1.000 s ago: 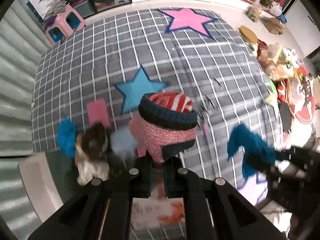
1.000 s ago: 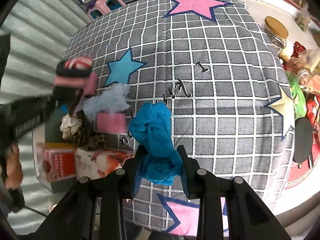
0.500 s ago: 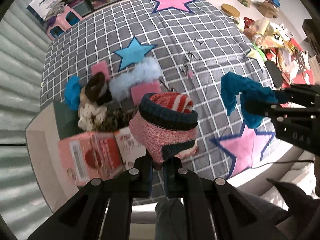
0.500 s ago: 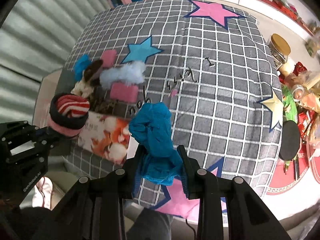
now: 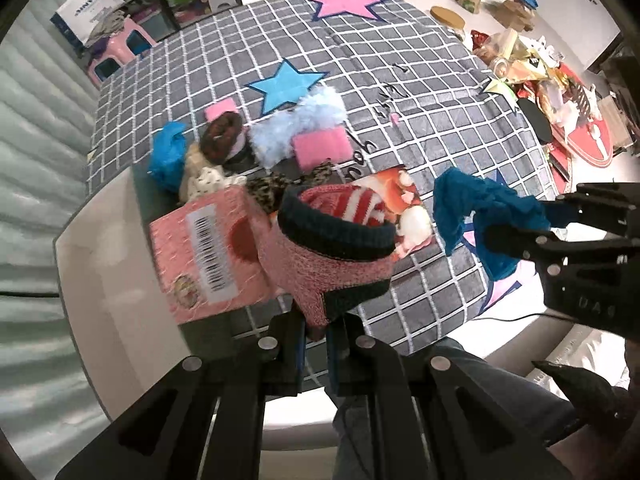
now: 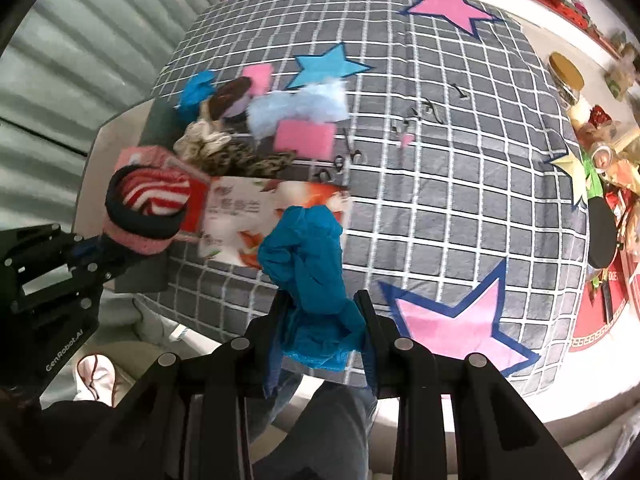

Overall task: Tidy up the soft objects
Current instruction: 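Lift the beanie and blue cloth and carry both over the white box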

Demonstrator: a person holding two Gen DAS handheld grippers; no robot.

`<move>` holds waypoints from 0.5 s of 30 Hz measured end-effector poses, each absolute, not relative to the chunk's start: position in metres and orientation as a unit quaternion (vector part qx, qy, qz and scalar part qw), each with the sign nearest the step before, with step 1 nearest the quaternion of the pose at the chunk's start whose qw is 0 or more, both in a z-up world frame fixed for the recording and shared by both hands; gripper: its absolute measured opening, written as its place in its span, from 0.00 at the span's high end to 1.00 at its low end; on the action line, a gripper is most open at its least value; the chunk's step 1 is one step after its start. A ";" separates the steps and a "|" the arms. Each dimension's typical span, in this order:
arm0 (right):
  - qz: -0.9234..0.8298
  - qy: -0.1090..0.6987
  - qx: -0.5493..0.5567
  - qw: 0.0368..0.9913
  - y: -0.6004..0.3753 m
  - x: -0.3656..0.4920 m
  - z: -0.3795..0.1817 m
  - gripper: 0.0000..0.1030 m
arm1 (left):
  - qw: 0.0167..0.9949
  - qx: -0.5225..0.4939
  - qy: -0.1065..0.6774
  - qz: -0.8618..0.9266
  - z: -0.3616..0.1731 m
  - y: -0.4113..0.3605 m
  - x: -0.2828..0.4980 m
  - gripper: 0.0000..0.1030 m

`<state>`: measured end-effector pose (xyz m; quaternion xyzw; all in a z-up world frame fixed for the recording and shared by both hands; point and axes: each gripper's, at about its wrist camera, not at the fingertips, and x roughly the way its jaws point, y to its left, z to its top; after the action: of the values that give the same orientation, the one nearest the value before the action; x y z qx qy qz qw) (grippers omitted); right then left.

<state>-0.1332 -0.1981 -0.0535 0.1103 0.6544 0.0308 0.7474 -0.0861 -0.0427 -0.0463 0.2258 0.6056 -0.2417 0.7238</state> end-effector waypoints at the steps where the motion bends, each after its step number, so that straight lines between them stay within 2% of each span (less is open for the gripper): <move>1: 0.030 0.653 0.108 0.749 -0.192 -0.134 -0.051 0.67 | 0.727 0.224 0.603 -0.241 -0.045 -0.037 -0.087 0.91; 15: 0.043 0.622 0.067 0.779 -0.119 -0.126 -0.018 0.67 | 0.770 0.188 0.575 -0.203 -0.023 0.043 -0.088 0.91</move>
<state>-0.1263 -0.1189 -0.0179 0.0669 0.6217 0.0427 0.7792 -0.0876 0.0435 -0.0226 0.1877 0.5750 -0.2031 0.7700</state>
